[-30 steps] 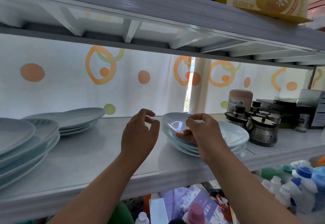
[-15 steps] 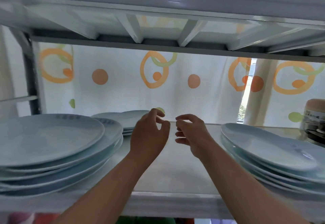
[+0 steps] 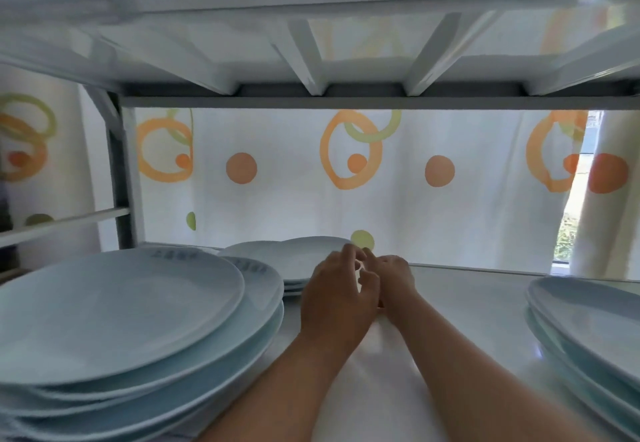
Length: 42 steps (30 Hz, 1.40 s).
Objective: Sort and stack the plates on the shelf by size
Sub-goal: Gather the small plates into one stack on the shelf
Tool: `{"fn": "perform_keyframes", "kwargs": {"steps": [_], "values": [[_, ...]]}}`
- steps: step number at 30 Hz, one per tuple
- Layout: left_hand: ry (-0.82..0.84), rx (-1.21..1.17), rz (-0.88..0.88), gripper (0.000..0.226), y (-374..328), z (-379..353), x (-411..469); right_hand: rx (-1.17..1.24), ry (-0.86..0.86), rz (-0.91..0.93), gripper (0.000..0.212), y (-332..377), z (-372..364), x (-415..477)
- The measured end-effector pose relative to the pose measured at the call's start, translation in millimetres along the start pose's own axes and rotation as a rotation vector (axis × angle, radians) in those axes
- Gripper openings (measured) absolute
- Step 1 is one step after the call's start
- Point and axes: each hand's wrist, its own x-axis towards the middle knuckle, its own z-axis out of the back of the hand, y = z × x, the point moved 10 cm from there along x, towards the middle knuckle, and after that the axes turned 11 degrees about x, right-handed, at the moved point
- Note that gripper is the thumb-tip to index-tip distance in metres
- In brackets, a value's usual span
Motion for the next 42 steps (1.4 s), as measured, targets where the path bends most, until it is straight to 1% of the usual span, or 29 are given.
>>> {"fn": "perform_keyframes", "kwargs": {"steps": [2, 4, 7, 9, 15, 18, 20, 21, 24, 25, 28, 31, 34, 37, 39, 42], "values": [[-0.001, 0.021, -0.023, 0.020, -0.3, -2.7, 0.1, 0.053, 0.049, -0.019, 0.037, -7.6, -4.5, 1.3], [0.016, 0.042, -0.040, 0.022, -4.4, -5.6, 0.0, 0.142, 0.087, -0.019, 0.034, -5.2, -6.6, -0.3], [0.021, 0.028, -0.017, 0.019, -3.6, -5.5, 0.7, 0.290, 0.191, -0.003, 0.033, 0.9, -18.8, -8.2], [0.013, 0.027, 0.013, 0.017, 1.2, -2.0, 1.1, 0.282, 0.235, -0.002, 0.034, -0.8, -27.4, -12.3], [0.008, 0.034, 0.069, 0.016, 9.7, 1.2, -0.7, 0.174, 0.294, 0.023, 0.030, -1.5, -36.3, -18.5], [0.009, 0.040, 0.081, 0.015, 11.1, 1.6, 0.0, 0.254, 0.302, -0.022, 0.020, -4.3, -39.4, -17.4], [0.016, 0.036, 0.073, 0.016, 10.0, 1.3, 0.0, 0.279, 0.291, -0.050, 0.015, -5.5, -40.3, -15.1], [0.017, 0.031, 0.068, 0.016, 9.3, 1.3, 0.0, 0.290, 0.289, -0.056, 0.018, -5.6, -41.0, -14.3], [0.023, 0.007, 0.060, 0.015, 7.8, 0.1, 0.0, 0.312, 0.271, -0.076, 0.037, -9.2, -40.6, -12.7], [0.023, 0.002, 0.060, 0.015, 7.8, 0.1, 0.0, 0.308, 0.259, -0.079, 0.039, -9.9, -39.9, -11.7], [0.016, -0.018, 0.064, 0.014, 7.8, 2.3, -0.7, 0.283, 0.189, -0.057, 0.042, -7.3, -34.2, -7.8], [0.006, -0.043, 0.058, 0.017, 5.4, 6.0, -1.9, 0.303, 0.116, -0.030, 0.038, 0.4, -22.3, -10.6], [-0.007, -0.078, 0.020, 0.018, -1.3, 8.4, -4.7, 0.379, 0.048, 0.025, 0.035, 17.2, -4.3, -20.4], [-0.085, -0.125, -0.010, 0.017, -7.4, 18.2, -9.3, 0.433, -0.012, 0.104, 0.035, 37.2, 14.6, -33.8], [-0.130, -0.164, -0.003, 0.018, -10.6, 25.4, -12.8, 0.398, -0.044, 0.169, 0.030, 48.4, 27.9, -44.9], [-0.185, -0.242, -0.004, 0.019, -19.4, 36.6, -19.5, 0.312, -0.073, 0.236, 0.032, 62.8, 47.5, -69.3]]}}
